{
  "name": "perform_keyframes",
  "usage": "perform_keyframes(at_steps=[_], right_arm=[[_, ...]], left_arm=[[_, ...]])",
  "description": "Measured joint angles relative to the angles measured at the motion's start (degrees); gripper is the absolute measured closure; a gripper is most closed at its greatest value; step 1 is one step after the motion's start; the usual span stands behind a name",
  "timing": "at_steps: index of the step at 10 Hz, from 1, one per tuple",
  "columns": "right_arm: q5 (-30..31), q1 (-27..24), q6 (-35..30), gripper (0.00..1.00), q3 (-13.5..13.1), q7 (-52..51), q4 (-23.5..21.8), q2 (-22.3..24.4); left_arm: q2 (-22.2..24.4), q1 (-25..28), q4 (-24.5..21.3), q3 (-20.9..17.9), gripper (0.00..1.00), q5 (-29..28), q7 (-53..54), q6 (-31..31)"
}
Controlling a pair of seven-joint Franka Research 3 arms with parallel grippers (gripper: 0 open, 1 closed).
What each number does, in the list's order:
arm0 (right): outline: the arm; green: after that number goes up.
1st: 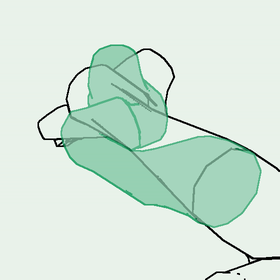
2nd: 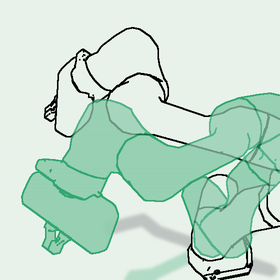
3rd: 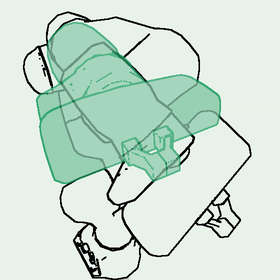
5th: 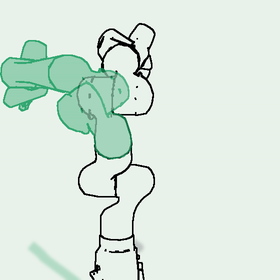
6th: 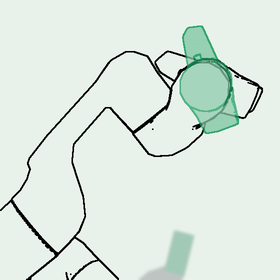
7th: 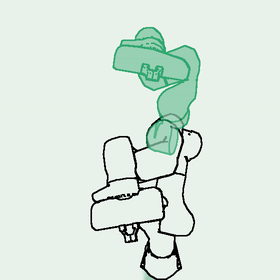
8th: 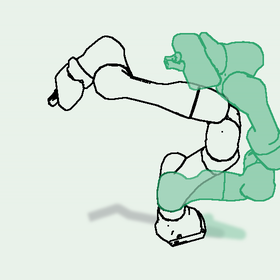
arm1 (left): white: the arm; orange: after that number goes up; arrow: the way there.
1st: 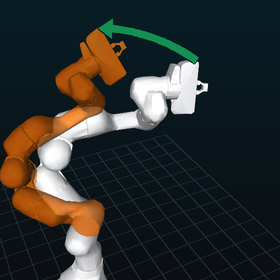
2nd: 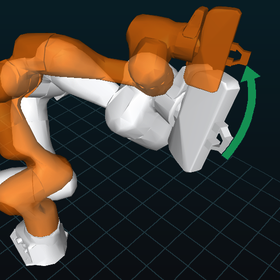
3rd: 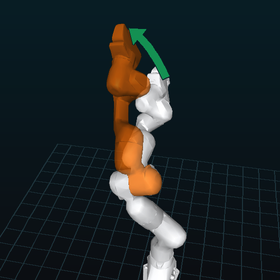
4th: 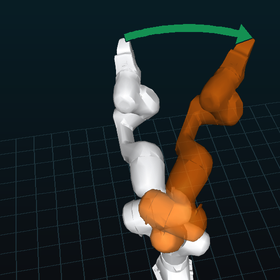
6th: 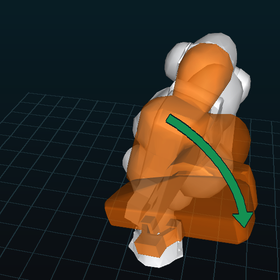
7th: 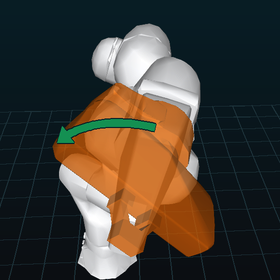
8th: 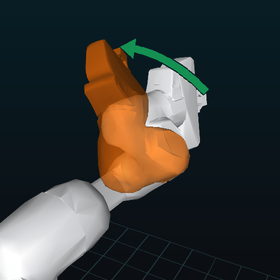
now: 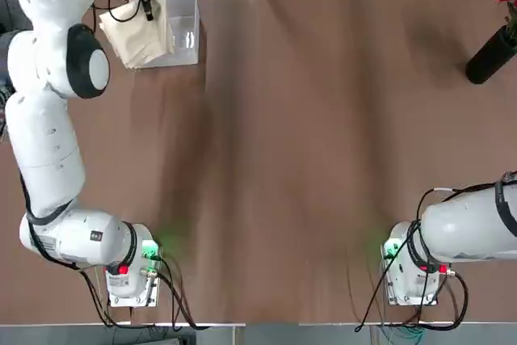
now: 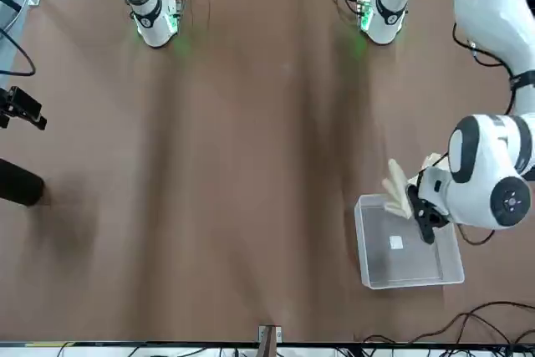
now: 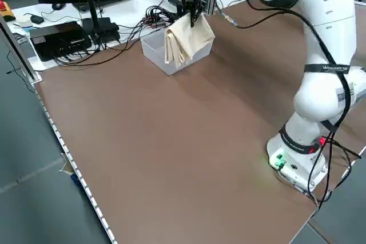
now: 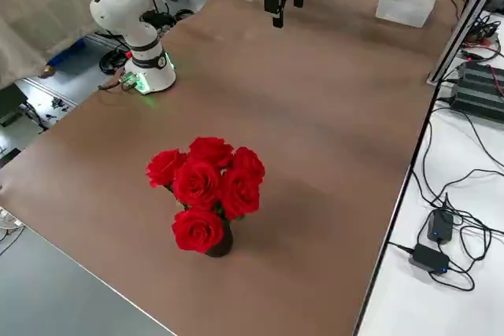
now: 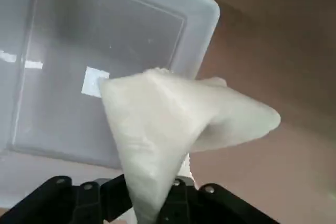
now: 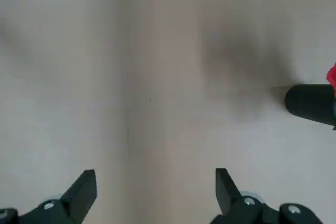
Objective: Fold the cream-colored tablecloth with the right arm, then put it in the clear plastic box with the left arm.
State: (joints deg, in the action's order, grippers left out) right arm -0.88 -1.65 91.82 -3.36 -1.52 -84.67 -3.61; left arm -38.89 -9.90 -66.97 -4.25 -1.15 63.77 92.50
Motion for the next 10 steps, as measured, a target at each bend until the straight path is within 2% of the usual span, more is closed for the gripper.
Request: perform_keyframes(at_steps=[3,10], right_arm=[[0.0,0.0,0.0,0.0,0.0,0.0,0.0,0.0],[0.0,-0.1,0.0,0.0,-0.1,0.0,0.0,0.0]], left_arm=[[-3.0,-0.8,2.2,0.0,0.85,-0.8,0.0,2.8],[-6.6,-0.9,2.4,0.0,0.85,-2.4,-0.6,10.8]])
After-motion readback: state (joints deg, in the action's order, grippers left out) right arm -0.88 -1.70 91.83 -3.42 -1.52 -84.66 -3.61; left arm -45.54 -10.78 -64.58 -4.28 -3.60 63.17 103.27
